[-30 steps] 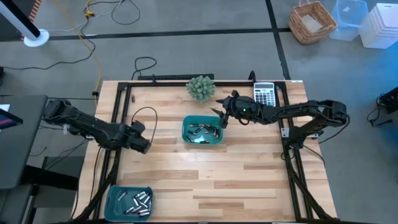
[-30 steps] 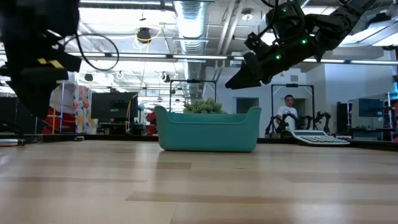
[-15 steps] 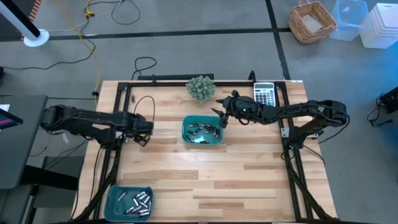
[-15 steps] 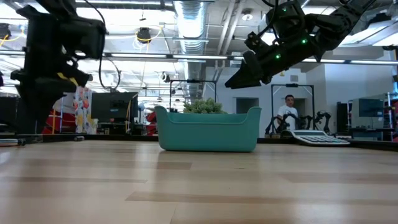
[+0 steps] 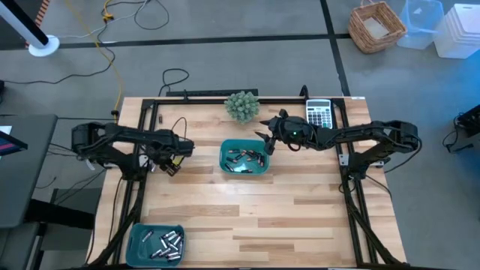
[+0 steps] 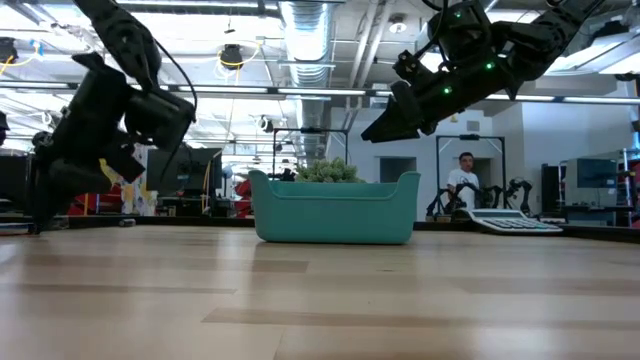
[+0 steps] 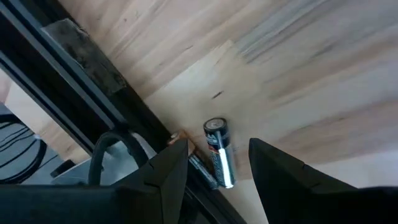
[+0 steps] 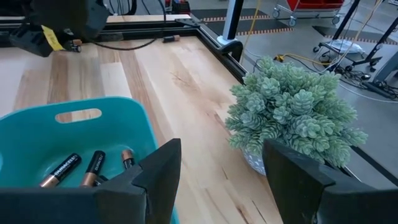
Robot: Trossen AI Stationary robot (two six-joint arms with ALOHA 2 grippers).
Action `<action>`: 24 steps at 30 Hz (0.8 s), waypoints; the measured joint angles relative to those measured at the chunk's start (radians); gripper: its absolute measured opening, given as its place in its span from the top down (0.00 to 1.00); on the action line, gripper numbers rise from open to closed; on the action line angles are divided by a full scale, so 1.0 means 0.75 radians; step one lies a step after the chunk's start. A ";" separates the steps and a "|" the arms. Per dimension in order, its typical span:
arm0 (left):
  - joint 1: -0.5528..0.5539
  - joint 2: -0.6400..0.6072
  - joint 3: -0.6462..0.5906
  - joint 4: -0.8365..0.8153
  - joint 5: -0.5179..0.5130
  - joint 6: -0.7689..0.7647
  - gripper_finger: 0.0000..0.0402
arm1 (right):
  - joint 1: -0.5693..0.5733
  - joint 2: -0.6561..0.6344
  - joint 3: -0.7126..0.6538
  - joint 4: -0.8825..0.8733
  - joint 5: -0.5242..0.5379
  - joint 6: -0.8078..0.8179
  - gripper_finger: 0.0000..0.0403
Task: Sort batteries
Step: Put the silver battery into the blue bin
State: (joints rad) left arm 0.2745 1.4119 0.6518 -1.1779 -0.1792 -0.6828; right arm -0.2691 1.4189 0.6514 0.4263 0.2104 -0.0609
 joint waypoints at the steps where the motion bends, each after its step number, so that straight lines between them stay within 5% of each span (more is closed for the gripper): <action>1: 0.014 0.017 0.000 0.003 0.001 0.020 0.58 | 0.000 0.000 0.000 0.000 0.000 0.000 0.40; 24: 0.143 0.055 -0.096 0.137 0.134 0.146 0.63 | 0.000 0.000 0.000 -0.010 0.000 -0.015 0.40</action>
State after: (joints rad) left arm 0.3817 1.4528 0.5796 -1.0753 -0.0790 -0.5733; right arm -0.2691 1.4189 0.6514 0.4187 0.2104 -0.0719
